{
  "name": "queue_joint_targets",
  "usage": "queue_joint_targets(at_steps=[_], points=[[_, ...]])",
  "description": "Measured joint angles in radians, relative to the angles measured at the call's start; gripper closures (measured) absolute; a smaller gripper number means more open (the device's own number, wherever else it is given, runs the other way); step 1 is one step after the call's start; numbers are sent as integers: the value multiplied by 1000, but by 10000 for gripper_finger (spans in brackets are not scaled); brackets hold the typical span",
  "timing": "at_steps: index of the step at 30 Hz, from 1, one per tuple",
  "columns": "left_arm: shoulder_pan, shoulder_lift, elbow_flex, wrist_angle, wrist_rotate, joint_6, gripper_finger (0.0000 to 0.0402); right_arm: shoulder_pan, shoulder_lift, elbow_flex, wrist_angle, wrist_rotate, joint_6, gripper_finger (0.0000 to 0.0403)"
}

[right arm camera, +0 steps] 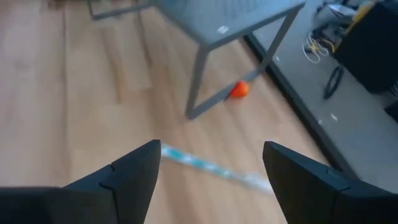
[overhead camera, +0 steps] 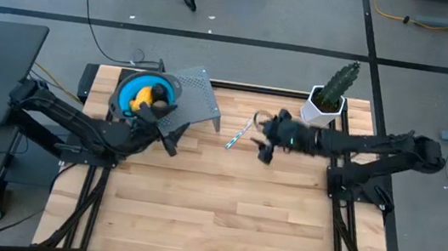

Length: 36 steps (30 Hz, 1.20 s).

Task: Pick & Place Fruit
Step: Adjust the shelf

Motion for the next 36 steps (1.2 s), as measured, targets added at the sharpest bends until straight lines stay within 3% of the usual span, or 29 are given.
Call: queue_joint_targets(at_steps=[4, 10, 16, 22, 26, 31, 36], points=[[10, 28, 0, -1, 90, -3, 49, -199, 28, 0, 117, -215, -121, 116], [10, 65, 0, -10, 59, -33, 50, -379, 166, 0, 361, -453, -200, 119], [14, 66, 0, -2, -4, 51, 51, -456, 351, 55, 502, -485, -263, 119], [6, 61, -1, 35, 86, 218, 51, -499, 536, 194, 501, -570, -294, 119], [4, 61, -1, 38, 84, 314, 51, -503, 642, 315, 448, -597, -294, 119], [2, 61, -1, 121, 3, 398, 52, -503, 728, 413, 365, -653, -291, 119], [-3, 61, -1, 238, -39, 495, 52, -496, 779, 427, 427, -686, -276, 119]])
